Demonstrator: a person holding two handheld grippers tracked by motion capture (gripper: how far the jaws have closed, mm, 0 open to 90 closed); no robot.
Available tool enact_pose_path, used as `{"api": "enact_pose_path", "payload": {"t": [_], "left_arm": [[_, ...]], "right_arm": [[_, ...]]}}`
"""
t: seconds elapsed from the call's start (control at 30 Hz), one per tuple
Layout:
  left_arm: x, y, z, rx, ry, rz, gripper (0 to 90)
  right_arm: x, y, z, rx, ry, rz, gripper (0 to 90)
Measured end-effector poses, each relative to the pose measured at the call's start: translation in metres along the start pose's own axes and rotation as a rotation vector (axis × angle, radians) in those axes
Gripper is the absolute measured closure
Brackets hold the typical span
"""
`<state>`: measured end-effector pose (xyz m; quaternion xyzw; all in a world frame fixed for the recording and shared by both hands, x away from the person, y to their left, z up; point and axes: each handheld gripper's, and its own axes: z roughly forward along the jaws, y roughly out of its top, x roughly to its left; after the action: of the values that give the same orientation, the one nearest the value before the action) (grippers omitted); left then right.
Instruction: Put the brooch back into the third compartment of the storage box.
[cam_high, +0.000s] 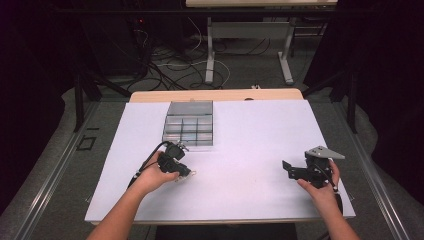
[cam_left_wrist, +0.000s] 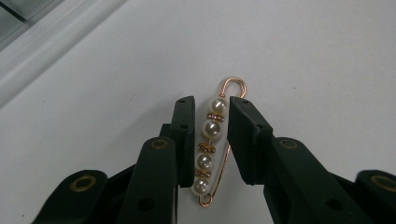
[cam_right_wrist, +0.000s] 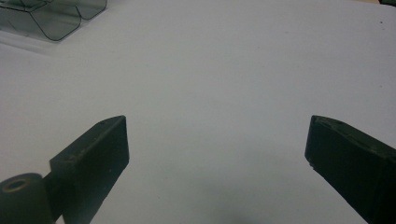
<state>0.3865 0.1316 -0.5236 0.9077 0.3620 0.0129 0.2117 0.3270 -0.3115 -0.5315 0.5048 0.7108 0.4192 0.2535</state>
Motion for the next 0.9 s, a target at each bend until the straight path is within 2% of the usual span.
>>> {"api": "enact_pose_path", "payload": {"t": [0.1, 0.37, 0.4, 0.7, 0.77, 0.8, 0.9], "left_arm": [[-0.0008, 0.0, 0.0017, 0.001, -0.002, -0.007, 72.7], [0.0006, 0.0011, 0.0054, 0.011, 0.0, 0.005, 74.9], [-0.0003, 0.001, 0.006, 0.009, -0.007, -0.008, 75.0], [-0.0012, 0.0023, 0.0082, 0.022, 0.005, 0.036, 78.1], [-0.0009, 0.0026, 0.0082, 0.025, 0.005, 0.043, 79.2], [-0.0017, 0.0024, 0.0084, 0.023, 0.002, 0.033, 79.4], [-0.0022, 0.0027, 0.0083, 0.026, 0.008, 0.047, 79.7]], "right_arm": [[0.0002, 0.0, 0.0002, 0.0, 0.001, -0.003, 6.1], [0.0004, -0.0003, 0.0006, 0.004, 0.001, -0.011, 6.4], [0.0002, -0.0003, 0.0007, 0.003, 0.002, -0.009, 6.4], [0.0007, -0.0006, 0.0009, 0.005, 0.004, -0.008, 6.6], [0.001, -0.0006, 0.001, 0.006, 0.006, -0.007, 6.6], [0.0013, -0.0007, 0.0012, 0.006, 0.006, -0.007, 6.6], [0.002, -0.0008, 0.0019, 0.006, 0.006, -0.013, 6.6]]}}
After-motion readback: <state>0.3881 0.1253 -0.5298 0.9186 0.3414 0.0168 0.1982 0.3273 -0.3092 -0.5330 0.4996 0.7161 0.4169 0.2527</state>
